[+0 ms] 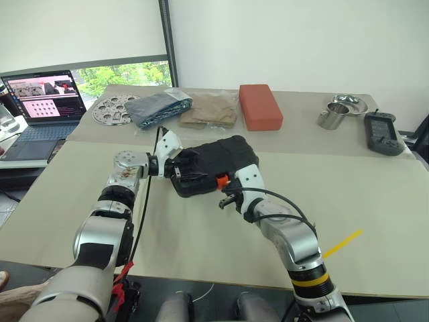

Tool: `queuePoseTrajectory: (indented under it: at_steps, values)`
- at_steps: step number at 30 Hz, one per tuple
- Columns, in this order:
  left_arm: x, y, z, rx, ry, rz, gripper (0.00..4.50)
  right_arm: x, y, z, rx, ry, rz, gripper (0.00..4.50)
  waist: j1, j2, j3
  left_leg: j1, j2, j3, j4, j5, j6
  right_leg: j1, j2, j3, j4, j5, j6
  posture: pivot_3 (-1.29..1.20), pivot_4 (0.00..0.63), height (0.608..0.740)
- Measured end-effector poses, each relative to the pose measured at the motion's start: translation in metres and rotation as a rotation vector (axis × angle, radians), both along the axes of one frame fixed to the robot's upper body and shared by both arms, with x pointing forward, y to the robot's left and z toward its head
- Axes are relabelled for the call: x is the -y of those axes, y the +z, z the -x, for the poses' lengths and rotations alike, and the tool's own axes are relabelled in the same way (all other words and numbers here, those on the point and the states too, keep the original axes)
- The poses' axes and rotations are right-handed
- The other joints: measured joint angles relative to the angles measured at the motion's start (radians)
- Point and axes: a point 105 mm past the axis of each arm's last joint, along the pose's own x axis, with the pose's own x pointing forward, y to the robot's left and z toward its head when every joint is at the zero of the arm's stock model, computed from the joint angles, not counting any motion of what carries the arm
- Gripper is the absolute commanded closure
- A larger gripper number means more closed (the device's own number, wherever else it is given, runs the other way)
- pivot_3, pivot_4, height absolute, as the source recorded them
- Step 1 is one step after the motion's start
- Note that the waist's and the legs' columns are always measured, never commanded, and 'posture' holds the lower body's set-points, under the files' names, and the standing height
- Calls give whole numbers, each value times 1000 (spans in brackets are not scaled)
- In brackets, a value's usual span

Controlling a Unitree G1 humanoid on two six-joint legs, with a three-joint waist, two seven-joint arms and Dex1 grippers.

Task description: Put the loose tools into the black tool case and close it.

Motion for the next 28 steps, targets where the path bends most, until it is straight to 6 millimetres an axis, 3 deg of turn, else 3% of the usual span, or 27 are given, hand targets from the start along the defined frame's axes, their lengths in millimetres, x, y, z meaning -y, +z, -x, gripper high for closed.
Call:
queuePoseTrajectory:
  at_steps: [6,9,14,18,20,28]
  values:
    - [-7,4,4,20,-14,11,0,17,6,12,53,81,-11,4471,0,0,0,-2,0,1,-2,0,0,-1,-1,1,-3,0,0,0,150,740]
    - [-22,4,12,24,6,57,0,42,10,15,91,116,-8,3743,-6,-1,1,-4,1,1,-5,0,0,-3,-1,1,-6,0,0,0,150,740]
    - [-54,8,31,37,100,81,0,79,19,21,150,169,-24,2031,-17,-1,2,-4,3,1,-11,-1,1,-3,3,2,-10,4,-6,0,150,740]
    - [-86,3,59,20,262,78,0,118,15,23,176,212,-22,668,-20,-1,3,-3,4,1,-14,-1,1,-3,1,2,-12,4,-7,0,150,740]
    - [-99,-12,78,-20,365,65,0,141,8,26,168,225,-22,62,-18,-1,4,-2,3,2,-14,0,1,-2,-4,2,-12,4,-7,0,150,740]
    - [-129,-46,112,-107,618,40,0,180,-4,32,167,284,-27,62,2,-2,10,1,1,10,-14,0,0,1,-16,0,-13,4,-8,0,150,740]
